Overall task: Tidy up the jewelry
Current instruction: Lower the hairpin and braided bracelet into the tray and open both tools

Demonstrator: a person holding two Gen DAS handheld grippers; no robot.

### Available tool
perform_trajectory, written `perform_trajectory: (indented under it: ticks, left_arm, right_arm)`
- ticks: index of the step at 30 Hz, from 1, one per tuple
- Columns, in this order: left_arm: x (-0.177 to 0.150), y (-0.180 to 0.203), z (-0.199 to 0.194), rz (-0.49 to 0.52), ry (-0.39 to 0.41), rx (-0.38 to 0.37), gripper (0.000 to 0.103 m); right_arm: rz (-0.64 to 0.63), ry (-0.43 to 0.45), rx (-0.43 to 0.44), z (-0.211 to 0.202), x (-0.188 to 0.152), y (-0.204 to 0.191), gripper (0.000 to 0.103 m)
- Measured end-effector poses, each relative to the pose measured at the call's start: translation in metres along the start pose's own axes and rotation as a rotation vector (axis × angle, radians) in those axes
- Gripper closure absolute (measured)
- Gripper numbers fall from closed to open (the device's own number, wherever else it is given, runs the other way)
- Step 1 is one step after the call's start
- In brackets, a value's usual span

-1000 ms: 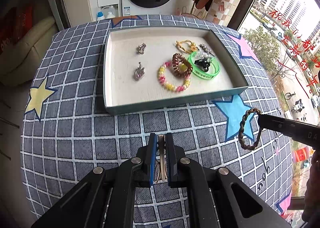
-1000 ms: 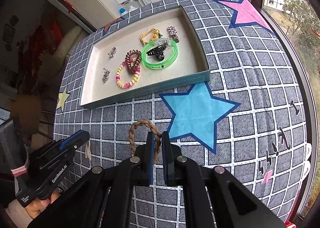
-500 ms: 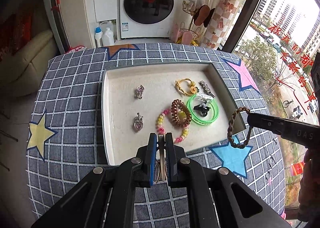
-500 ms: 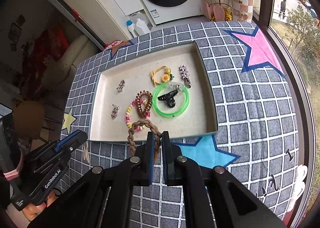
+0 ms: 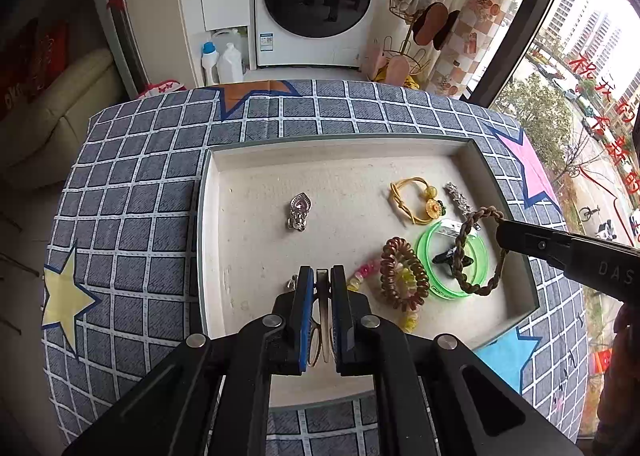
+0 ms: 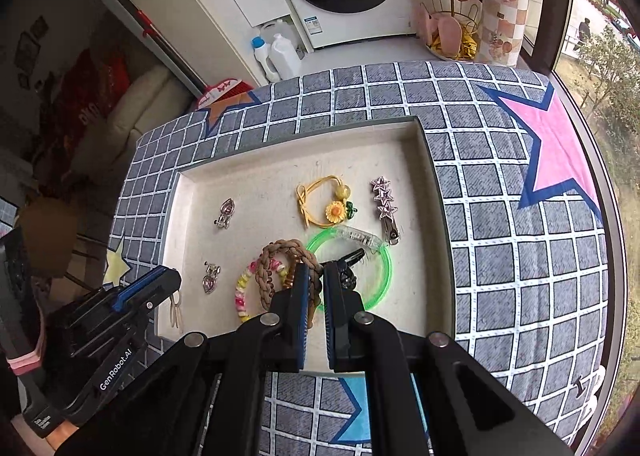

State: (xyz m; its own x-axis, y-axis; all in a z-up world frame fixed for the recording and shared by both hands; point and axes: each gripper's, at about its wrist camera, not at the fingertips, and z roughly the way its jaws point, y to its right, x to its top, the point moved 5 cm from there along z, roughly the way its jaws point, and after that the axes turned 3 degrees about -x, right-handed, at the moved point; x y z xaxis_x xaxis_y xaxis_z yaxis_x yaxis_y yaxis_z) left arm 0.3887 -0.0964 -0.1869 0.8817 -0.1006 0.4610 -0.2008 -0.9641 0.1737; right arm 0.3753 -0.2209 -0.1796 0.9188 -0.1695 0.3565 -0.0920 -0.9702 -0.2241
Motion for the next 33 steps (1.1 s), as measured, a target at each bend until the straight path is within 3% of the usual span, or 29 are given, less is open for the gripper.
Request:
perform_trajectory:
  ticks: [15, 28, 30, 32, 33]
  left_arm:
    - [-0.002, -0.005, 0.042, 0.011, -0.056, 0.049, 0.083]
    - [-0.001, 0.000, 0.043, 0.077, -0.051, 0.120, 0.082]
    - [-0.001, 0.000, 0.042, 0.076, -0.050, 0.124, 0.082]
    - [-0.001, -0.001, 0.042, 0.079, -0.051, 0.129, 0.082]
    - [-0.001, -0.001, 0.042, 0.080, -0.051, 0.129, 0.082]
  right_arm:
    - [0.020, -0.058, -0.023, 0.046, 0.010, 0.019, 0.095]
    - [0.014, -0.092, -0.014, 0.058, 0.004, 0.022, 0.094]
    - [0.012, -0.094, -0.014, 0.058, 0.003, 0.020, 0.084]
    - [0.015, -0.090, -0.010, 0.059, 0.003, 0.019, 0.062]
    - [0.017, -0.085, -0.006, 0.058, 0.002, 0.019, 0.061]
